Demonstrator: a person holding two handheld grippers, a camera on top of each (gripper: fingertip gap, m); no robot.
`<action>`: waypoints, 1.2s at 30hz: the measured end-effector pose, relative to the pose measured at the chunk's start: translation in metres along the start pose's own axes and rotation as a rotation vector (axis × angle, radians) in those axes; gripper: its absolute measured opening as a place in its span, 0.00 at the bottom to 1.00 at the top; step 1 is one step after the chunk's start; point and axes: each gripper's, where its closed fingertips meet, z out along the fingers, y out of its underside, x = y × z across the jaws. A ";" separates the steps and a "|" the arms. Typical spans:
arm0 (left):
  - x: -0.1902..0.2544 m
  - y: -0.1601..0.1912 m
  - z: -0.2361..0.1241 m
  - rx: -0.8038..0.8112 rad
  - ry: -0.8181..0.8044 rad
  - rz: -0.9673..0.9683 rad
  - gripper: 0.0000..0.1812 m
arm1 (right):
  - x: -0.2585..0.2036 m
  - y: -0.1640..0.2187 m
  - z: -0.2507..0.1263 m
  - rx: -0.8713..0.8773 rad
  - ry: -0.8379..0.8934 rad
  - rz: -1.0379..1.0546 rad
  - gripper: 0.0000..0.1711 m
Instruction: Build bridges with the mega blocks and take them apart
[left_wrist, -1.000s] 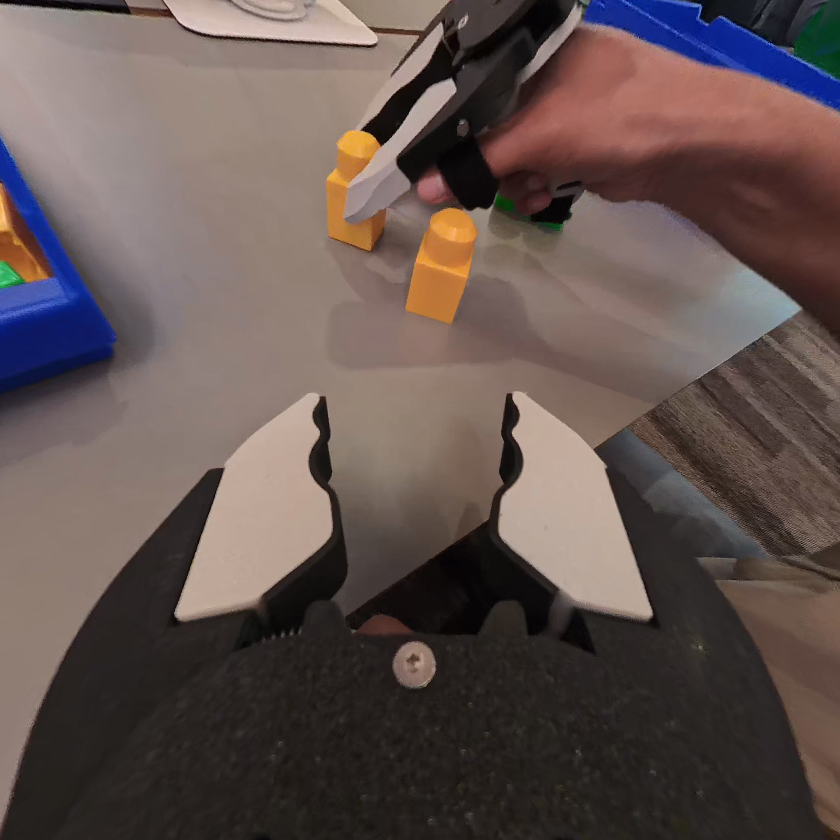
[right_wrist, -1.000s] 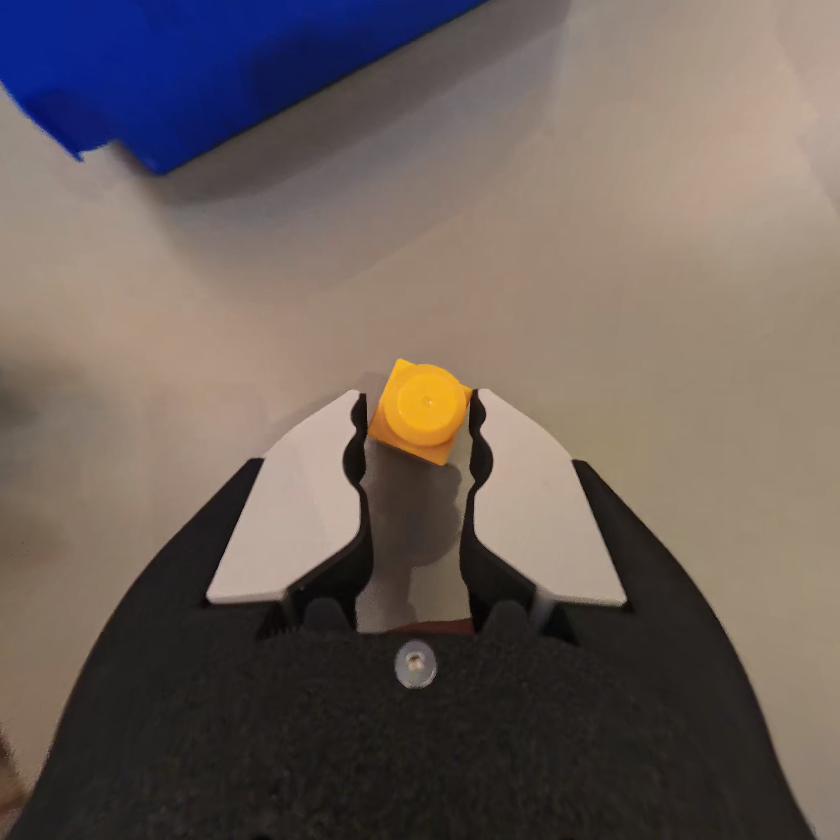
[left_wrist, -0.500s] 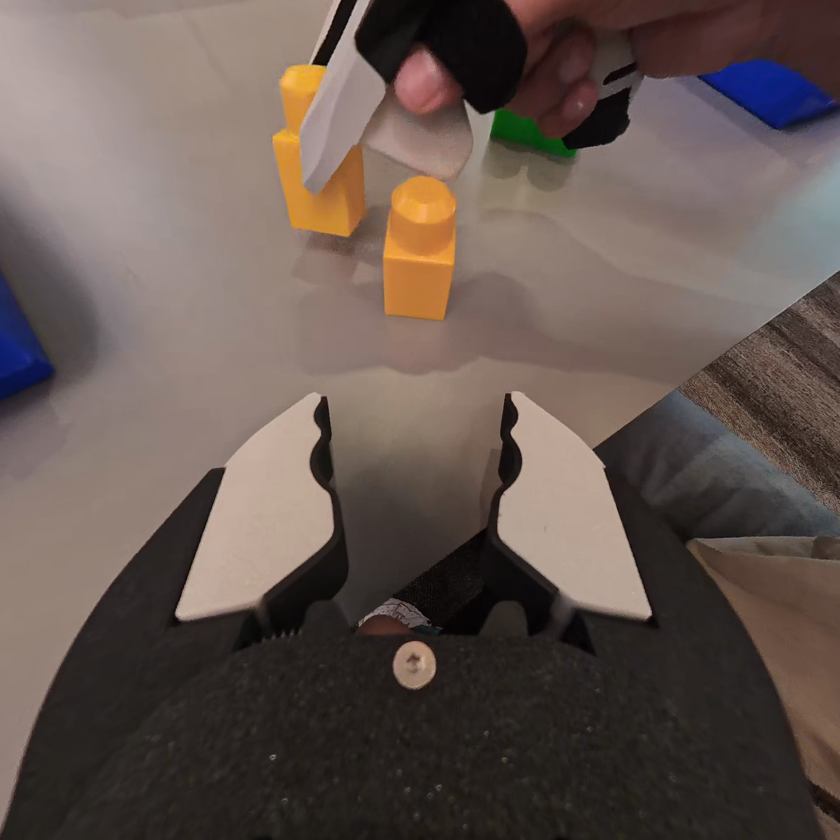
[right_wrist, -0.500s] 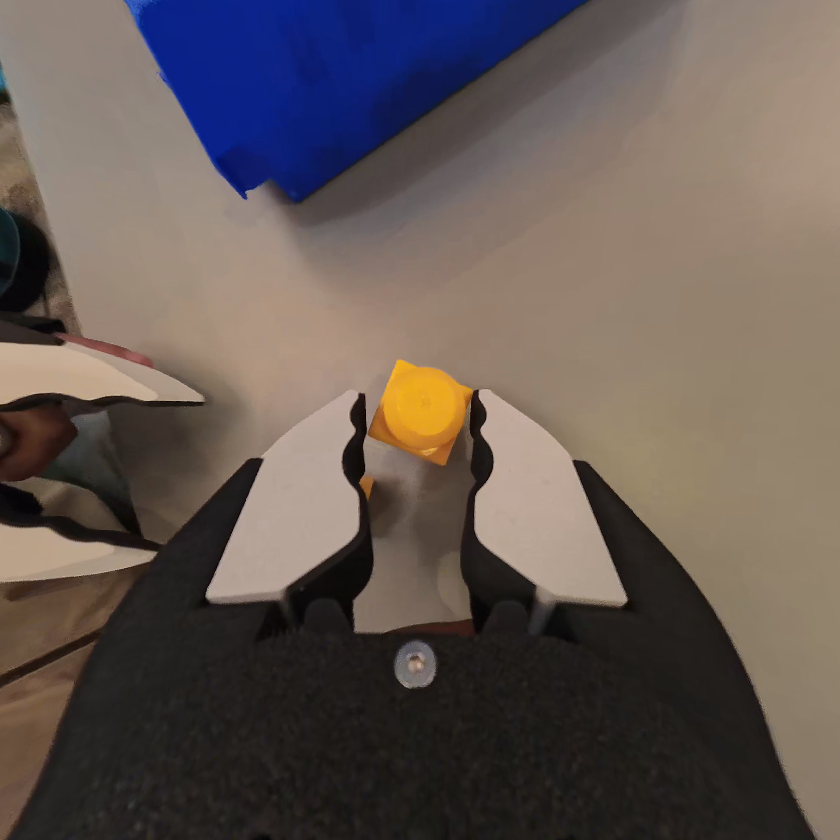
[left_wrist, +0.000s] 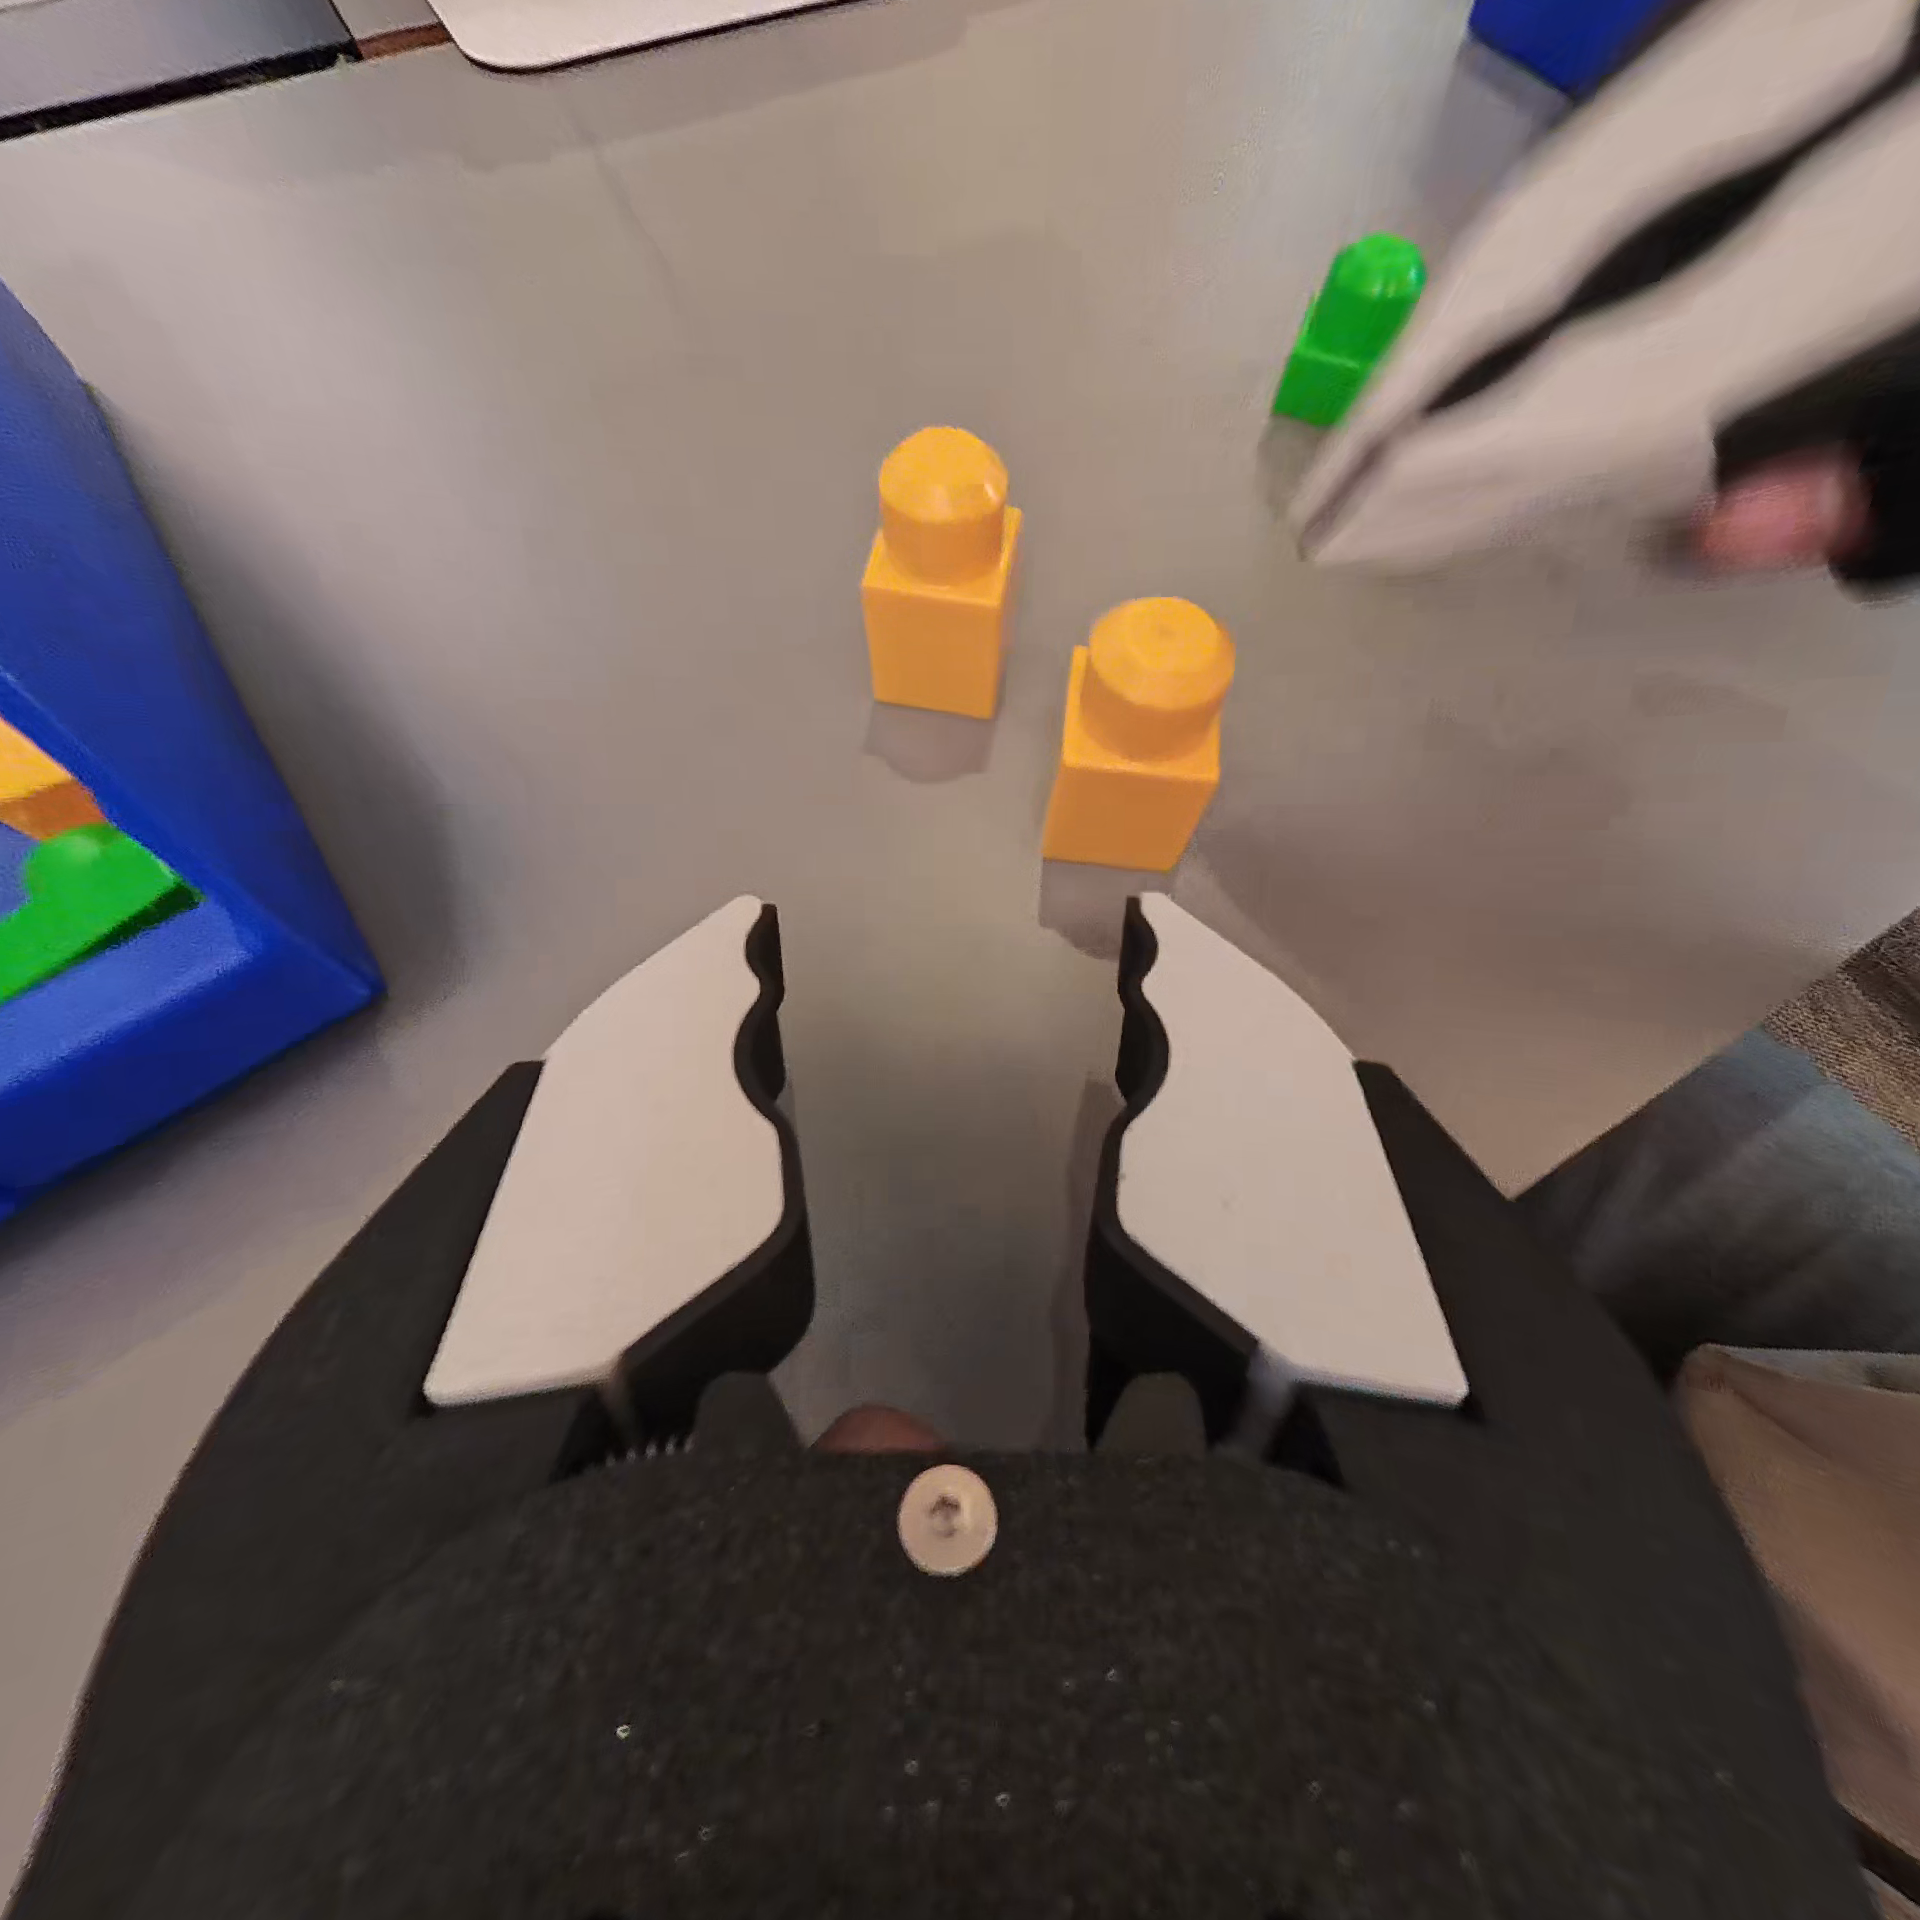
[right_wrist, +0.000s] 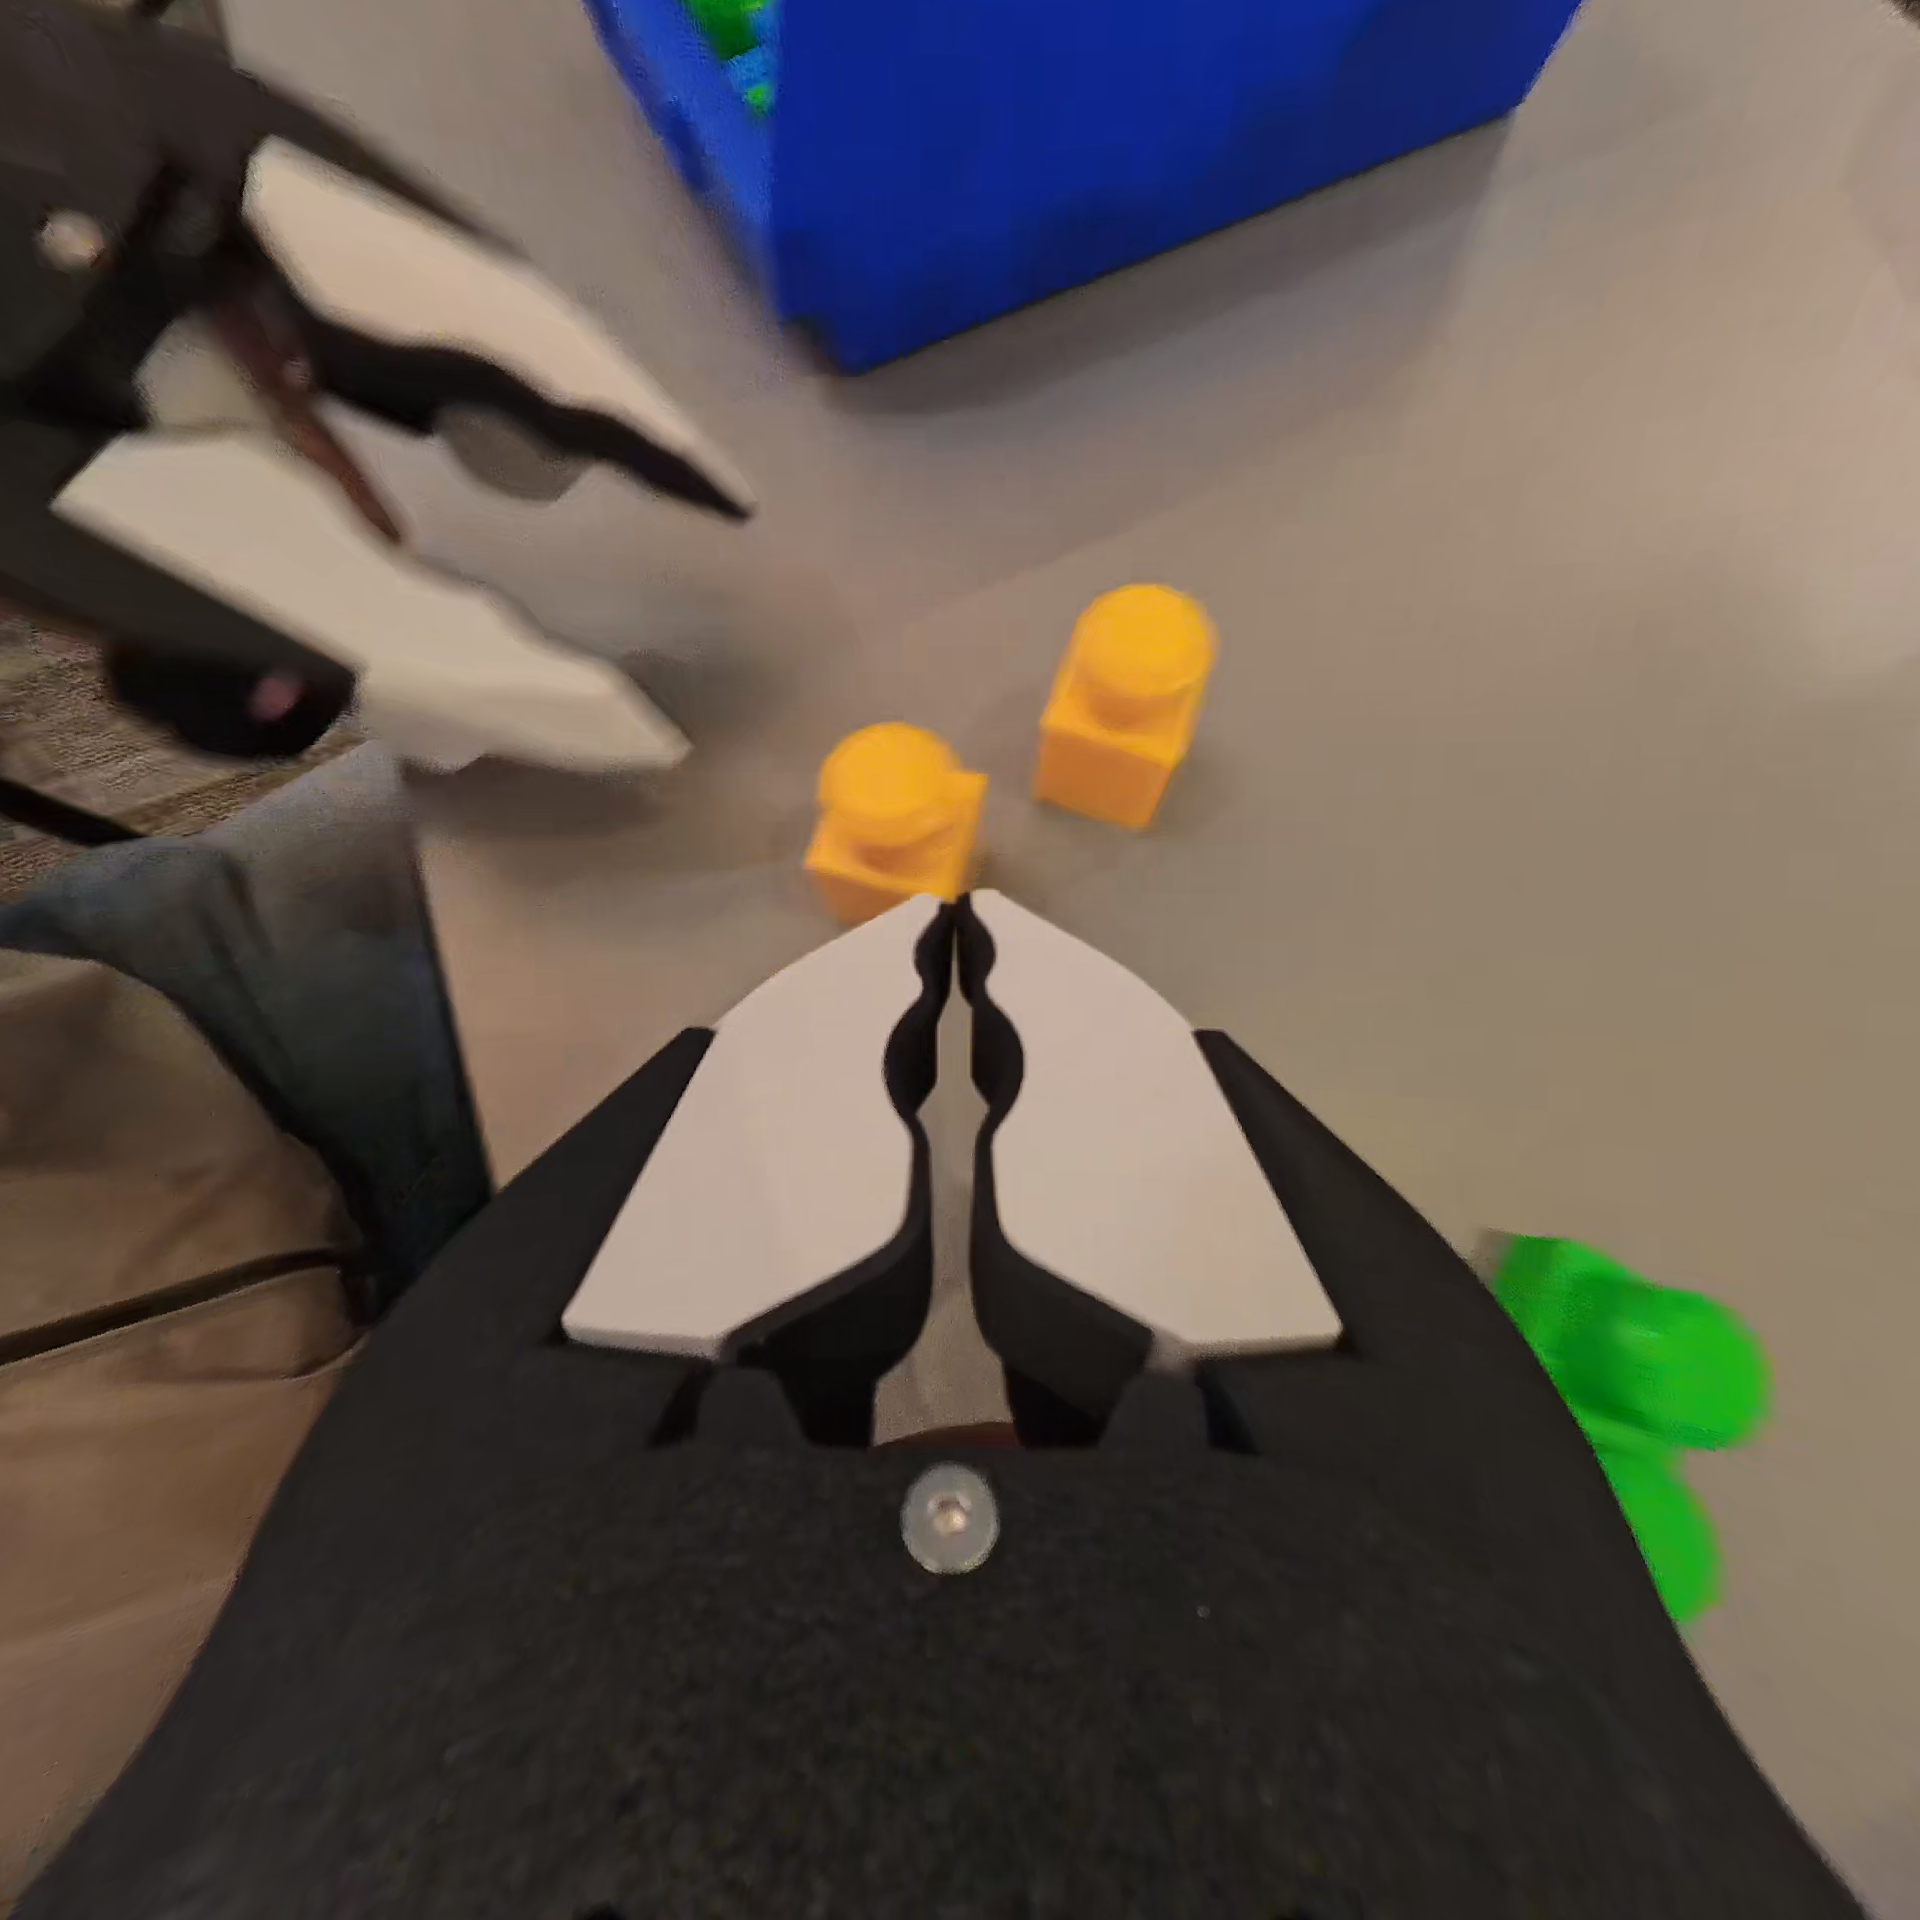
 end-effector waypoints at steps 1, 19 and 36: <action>-0.003 -0.003 0.000 0.007 -0.003 0.001 0.34 | -0.013 0.008 0.005 -0.015 -0.003 -0.008 0.00; -0.006 0.015 0.005 -0.041 -0.002 -0.052 0.30 | -0.005 0.012 0.063 -0.123 0.046 -0.045 0.00; 0.004 0.004 0.029 -0.094 0.047 0.003 0.34 | 0.012 0.013 0.048 -0.096 0.061 -0.028 0.00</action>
